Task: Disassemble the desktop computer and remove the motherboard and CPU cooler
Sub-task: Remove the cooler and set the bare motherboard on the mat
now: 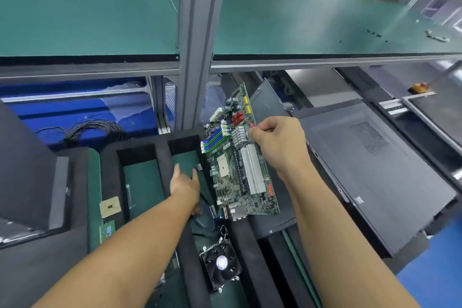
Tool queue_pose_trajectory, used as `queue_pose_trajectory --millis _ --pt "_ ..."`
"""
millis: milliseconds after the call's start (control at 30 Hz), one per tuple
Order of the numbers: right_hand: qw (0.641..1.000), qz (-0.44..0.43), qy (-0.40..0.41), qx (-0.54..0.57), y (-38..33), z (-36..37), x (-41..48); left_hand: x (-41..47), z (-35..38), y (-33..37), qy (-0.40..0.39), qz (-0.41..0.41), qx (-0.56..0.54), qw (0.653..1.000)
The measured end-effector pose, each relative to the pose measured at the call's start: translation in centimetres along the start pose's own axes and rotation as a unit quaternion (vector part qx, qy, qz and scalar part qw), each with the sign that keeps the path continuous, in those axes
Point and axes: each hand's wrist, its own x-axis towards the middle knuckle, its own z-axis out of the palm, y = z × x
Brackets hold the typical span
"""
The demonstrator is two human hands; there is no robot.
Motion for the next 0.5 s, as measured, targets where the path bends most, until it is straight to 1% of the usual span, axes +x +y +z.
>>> queue_pose_trajectory --millis 67,167,267,367,433,500 --pt "1.000 -0.010 0.012 -0.017 0.2 0.3 0.7 1.3 0.2 0.6 -0.019 0.004 -0.007 1.000" --pt "0.999 -0.018 0.026 -0.027 0.1 0.6 1.5 1.4 0.5 1.3 0.002 0.019 -0.032 0.999" --pt "0.999 -0.018 0.022 -0.028 -0.3 0.9 2.1 -0.2 0.7 1.7 0.003 0.069 -0.029 0.997" --pt "0.999 -0.024 0.008 -0.019 -1.1 1.7 2.5 -2.7 0.7 2.4 -0.020 0.125 -0.009 0.992" --pt "0.999 -0.031 -0.001 -0.018 -1.6 2.4 2.5 -4.3 1.0 3.4 -0.037 0.148 0.005 0.988" --pt "0.999 -0.034 -0.008 -0.026 -1.8 3.2 2.3 -5.5 1.5 4.4 -0.034 0.164 0.010 0.986"
